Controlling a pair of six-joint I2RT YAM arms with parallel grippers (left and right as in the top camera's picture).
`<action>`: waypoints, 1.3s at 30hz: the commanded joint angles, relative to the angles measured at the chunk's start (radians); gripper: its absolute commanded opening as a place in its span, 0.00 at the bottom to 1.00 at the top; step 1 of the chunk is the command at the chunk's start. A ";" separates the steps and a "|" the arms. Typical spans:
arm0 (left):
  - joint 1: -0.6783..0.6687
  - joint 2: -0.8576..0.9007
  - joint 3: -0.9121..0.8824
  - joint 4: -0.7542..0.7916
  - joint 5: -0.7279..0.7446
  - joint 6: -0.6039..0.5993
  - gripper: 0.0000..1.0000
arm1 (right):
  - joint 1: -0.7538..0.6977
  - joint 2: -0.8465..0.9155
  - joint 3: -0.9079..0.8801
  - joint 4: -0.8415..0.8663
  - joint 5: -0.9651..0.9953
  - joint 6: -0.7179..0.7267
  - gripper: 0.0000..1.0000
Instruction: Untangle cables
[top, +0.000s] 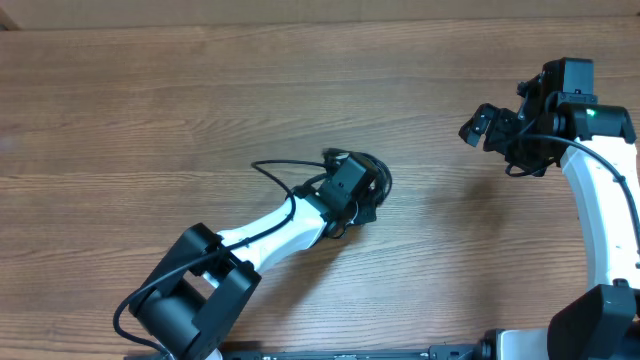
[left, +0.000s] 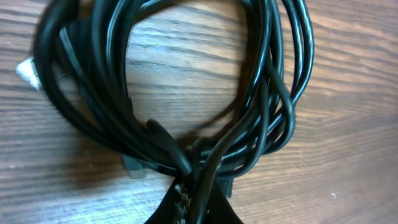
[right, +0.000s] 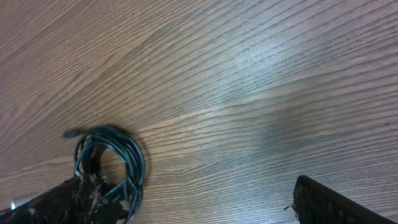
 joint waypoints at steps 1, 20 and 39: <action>0.021 -0.108 0.123 -0.091 0.045 0.100 0.04 | 0.000 -0.023 0.026 0.002 -0.004 -0.004 1.00; 0.306 -0.368 0.463 -0.377 0.805 0.344 0.04 | 0.043 -0.023 0.026 -0.043 -1.067 -0.708 1.00; 0.482 -0.368 0.463 -0.422 0.822 0.387 0.04 | 0.073 -0.023 0.026 0.460 -1.222 -0.285 0.97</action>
